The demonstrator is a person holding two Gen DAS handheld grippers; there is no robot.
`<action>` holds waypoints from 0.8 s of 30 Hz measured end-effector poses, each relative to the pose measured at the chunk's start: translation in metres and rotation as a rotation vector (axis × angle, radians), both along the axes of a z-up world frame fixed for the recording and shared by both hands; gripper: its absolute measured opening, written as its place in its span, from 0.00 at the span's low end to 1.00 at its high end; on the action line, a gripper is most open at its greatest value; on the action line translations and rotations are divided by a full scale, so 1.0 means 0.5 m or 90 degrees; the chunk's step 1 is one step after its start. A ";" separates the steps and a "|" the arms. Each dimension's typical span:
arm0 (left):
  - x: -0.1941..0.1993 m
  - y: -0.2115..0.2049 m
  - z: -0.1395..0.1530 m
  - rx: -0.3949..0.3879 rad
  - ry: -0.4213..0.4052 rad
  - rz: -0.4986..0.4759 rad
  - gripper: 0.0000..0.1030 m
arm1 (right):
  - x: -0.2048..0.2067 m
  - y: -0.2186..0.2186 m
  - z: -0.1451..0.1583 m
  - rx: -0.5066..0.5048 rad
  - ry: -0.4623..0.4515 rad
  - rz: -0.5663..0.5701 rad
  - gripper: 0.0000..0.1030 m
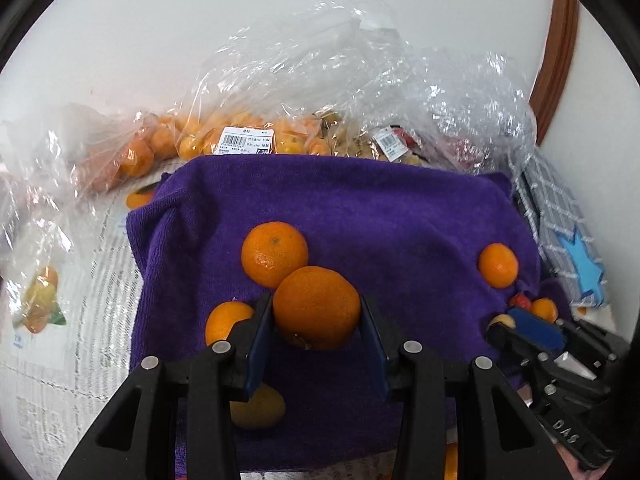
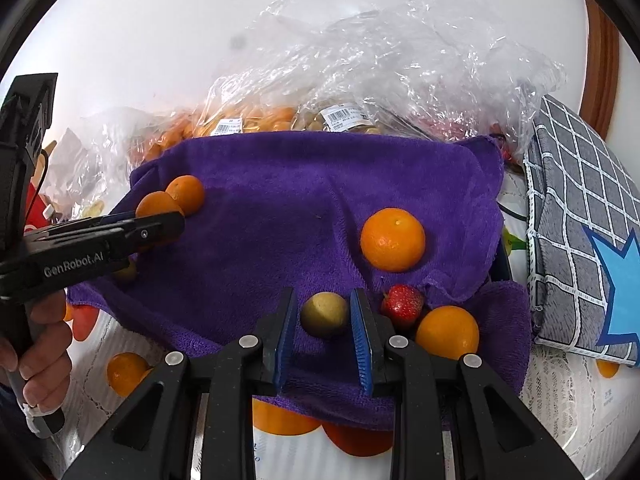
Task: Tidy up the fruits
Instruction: 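Carry yellow-green fruit and large orange onto the purple towel and open both tools, then grasp an orange with the right tool while the left tool reaches toward another orange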
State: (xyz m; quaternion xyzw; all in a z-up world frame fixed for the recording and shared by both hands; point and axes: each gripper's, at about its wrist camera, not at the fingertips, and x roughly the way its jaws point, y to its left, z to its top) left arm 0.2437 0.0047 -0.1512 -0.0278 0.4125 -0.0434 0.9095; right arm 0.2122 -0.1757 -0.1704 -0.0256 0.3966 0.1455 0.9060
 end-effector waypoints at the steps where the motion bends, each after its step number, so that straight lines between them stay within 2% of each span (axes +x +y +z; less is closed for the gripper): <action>1: -0.002 -0.005 -0.002 0.020 -0.002 -0.002 0.39 | 0.000 0.000 0.000 0.000 0.000 -0.001 0.25; 4: -0.006 -0.021 -0.008 0.062 -0.007 -0.011 0.39 | -0.002 0.003 0.001 -0.008 -0.003 -0.004 0.30; 6: -0.008 -0.026 -0.008 0.073 -0.007 -0.016 0.39 | -0.002 0.004 0.002 -0.014 -0.004 -0.009 0.33; 12: -0.014 -0.016 0.002 0.081 0.002 0.004 0.41 | -0.008 0.003 0.008 -0.020 -0.016 -0.018 0.39; 16: -0.038 0.000 0.036 0.071 -0.027 0.015 0.47 | -0.018 0.000 0.017 -0.017 -0.033 -0.022 0.40; 21: -0.088 0.017 0.084 0.066 -0.056 0.028 0.47 | -0.033 -0.007 0.029 -0.010 -0.044 -0.033 0.40; 24: -0.128 0.034 0.103 0.051 -0.071 0.033 0.47 | -0.051 -0.009 0.045 -0.005 -0.070 -0.036 0.40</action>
